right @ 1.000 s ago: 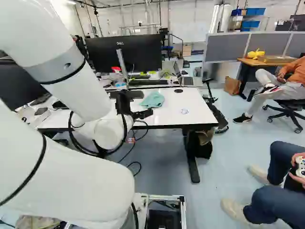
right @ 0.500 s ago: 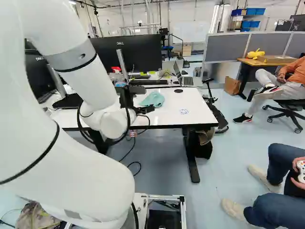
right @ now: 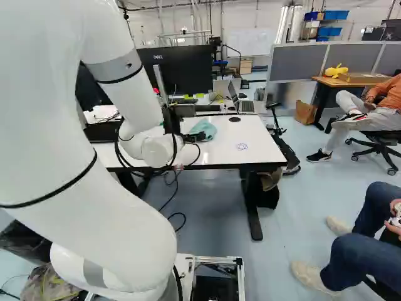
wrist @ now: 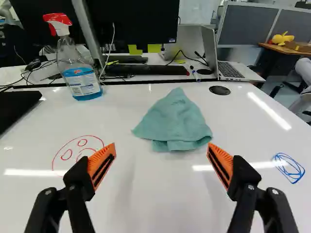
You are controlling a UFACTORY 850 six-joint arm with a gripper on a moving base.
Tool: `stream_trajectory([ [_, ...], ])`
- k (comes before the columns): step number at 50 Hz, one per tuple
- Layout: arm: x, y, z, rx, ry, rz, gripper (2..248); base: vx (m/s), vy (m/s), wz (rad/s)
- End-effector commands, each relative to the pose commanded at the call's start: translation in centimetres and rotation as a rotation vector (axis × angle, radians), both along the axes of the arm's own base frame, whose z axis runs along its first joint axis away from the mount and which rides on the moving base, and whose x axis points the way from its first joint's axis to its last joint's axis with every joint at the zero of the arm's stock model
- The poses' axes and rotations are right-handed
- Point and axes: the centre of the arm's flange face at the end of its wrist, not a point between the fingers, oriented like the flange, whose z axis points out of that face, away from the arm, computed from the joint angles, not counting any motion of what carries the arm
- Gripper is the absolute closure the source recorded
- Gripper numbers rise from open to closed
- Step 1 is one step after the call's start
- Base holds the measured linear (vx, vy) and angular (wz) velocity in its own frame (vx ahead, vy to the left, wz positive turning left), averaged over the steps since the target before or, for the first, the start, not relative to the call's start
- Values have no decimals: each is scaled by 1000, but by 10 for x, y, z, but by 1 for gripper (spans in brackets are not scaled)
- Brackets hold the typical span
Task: Clean the table with the green towel
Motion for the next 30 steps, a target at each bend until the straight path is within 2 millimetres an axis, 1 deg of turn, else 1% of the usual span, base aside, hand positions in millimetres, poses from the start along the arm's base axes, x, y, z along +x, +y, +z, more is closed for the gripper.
stream_trajectory([
  [10,20,-3,2,0,8,-7,3,0,0,0],
  [30,55,-15,17,0,3,-33,3,0,0,0],
])
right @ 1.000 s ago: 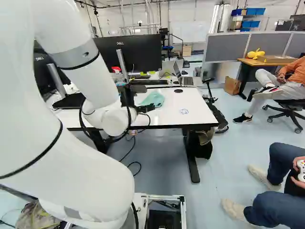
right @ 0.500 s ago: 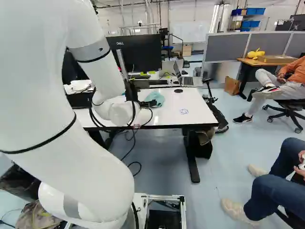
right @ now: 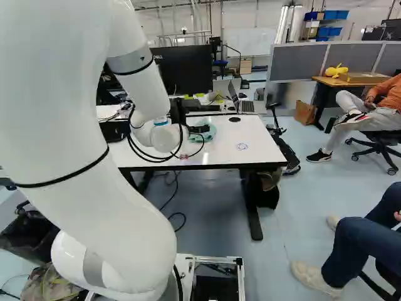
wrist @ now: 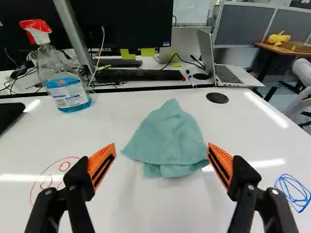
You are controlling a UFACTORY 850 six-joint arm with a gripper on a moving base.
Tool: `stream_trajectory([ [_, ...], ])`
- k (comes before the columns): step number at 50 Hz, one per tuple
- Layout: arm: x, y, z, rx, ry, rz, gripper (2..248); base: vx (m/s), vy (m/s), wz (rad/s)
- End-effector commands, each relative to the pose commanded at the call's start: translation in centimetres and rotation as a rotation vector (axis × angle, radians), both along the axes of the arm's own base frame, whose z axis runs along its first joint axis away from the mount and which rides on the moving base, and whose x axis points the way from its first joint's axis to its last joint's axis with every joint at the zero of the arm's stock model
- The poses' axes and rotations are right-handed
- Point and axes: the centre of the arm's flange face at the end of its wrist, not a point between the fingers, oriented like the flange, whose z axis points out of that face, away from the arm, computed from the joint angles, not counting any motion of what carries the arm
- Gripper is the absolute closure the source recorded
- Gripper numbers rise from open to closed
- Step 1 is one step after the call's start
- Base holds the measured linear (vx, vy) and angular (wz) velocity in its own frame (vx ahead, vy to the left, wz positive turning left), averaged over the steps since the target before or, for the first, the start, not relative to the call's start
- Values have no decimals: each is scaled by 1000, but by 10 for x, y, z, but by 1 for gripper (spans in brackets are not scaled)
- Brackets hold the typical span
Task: Clean the table with the green towel
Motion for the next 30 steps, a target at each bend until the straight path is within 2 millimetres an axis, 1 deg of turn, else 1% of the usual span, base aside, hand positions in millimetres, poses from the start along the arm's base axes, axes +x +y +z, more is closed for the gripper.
stream_trajectory([
  [16,24,-14,11,1,17,-29,3,0,0,0],
  [30,47,-28,5,6,75,-53,3,0,0,0],
])
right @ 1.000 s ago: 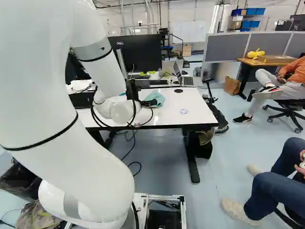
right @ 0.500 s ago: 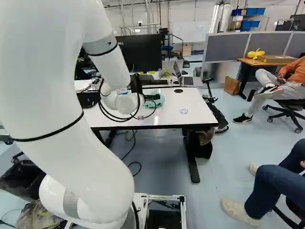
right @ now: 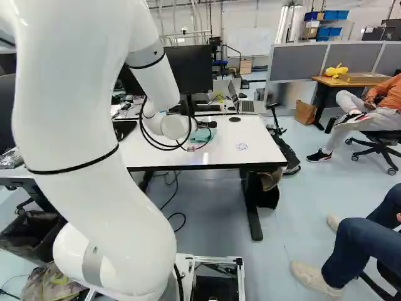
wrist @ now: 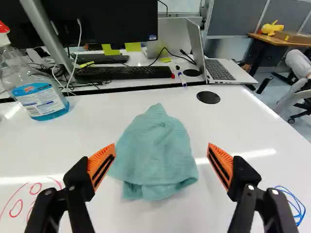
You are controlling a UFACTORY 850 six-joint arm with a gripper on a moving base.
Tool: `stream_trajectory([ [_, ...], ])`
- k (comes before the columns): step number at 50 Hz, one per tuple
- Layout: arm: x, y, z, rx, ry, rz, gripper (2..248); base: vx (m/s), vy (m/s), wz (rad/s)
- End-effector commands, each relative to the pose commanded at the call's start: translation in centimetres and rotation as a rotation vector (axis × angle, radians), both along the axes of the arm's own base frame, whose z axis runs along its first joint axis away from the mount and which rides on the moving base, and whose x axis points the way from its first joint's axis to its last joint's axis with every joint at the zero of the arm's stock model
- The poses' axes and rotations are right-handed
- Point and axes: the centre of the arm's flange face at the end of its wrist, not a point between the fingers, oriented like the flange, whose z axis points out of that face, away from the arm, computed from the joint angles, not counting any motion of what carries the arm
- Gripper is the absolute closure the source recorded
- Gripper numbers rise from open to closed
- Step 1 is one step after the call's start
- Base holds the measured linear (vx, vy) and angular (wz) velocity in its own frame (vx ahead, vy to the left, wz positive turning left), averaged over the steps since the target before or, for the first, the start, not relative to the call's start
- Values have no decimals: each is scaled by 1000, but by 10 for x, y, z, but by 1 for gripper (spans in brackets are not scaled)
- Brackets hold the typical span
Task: Clean the table with the green towel
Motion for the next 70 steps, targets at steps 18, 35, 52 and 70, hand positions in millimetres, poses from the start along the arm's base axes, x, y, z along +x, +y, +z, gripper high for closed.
stream_trajectory([
  [18,29,-16,-9,10,80,-24,3,0,0,0],
  [35,60,-19,-17,16,135,-22,3,0,0,0],
  [52,89,-14,-26,22,189,-7,3,0,0,0],
  [70,116,-3,-34,26,248,16,3,0,0,0],
])
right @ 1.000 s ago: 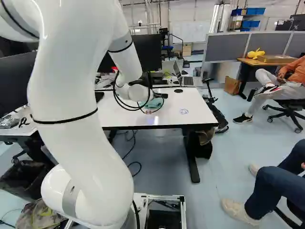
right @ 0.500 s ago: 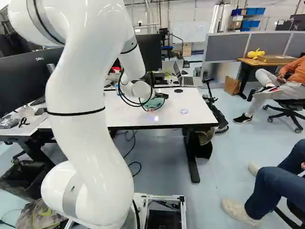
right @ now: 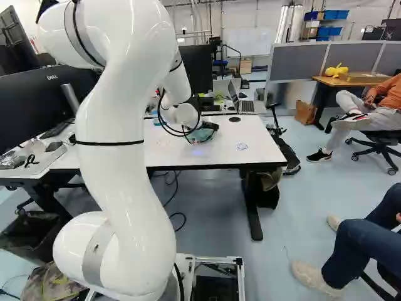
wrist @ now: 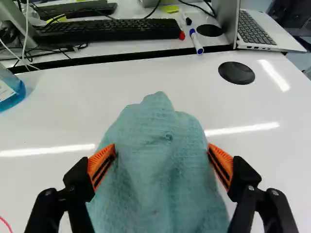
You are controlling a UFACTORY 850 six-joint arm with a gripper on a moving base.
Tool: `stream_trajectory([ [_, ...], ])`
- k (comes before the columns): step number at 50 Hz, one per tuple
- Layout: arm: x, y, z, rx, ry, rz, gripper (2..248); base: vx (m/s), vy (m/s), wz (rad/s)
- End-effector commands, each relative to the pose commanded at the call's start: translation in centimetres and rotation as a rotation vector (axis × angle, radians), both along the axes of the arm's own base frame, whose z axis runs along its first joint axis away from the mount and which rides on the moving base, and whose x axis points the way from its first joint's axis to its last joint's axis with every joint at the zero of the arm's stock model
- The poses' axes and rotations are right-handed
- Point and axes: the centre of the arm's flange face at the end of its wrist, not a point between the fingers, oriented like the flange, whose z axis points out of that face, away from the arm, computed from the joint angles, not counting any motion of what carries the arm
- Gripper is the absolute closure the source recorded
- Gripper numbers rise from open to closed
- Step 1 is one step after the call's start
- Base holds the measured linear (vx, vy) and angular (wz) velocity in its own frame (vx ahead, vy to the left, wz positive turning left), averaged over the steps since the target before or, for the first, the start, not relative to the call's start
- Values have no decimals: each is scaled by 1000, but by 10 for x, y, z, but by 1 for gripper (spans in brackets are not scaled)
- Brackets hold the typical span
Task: Clean the table with the green towel
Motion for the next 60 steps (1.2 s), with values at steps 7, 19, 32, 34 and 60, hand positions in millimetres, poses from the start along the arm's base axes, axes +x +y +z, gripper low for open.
stream_trajectory([
  [7,0,0,0,0,0,0,3,0,0,0],
  [19,0,0,0,0,0,0,18,0,0,0],
  [32,0,0,0,0,0,0,129,0,0,0],
  [34,0,0,0,0,0,0,129,0,0,0],
  [60,-1,0,4,0,-5,0,193,0,0,0],
])
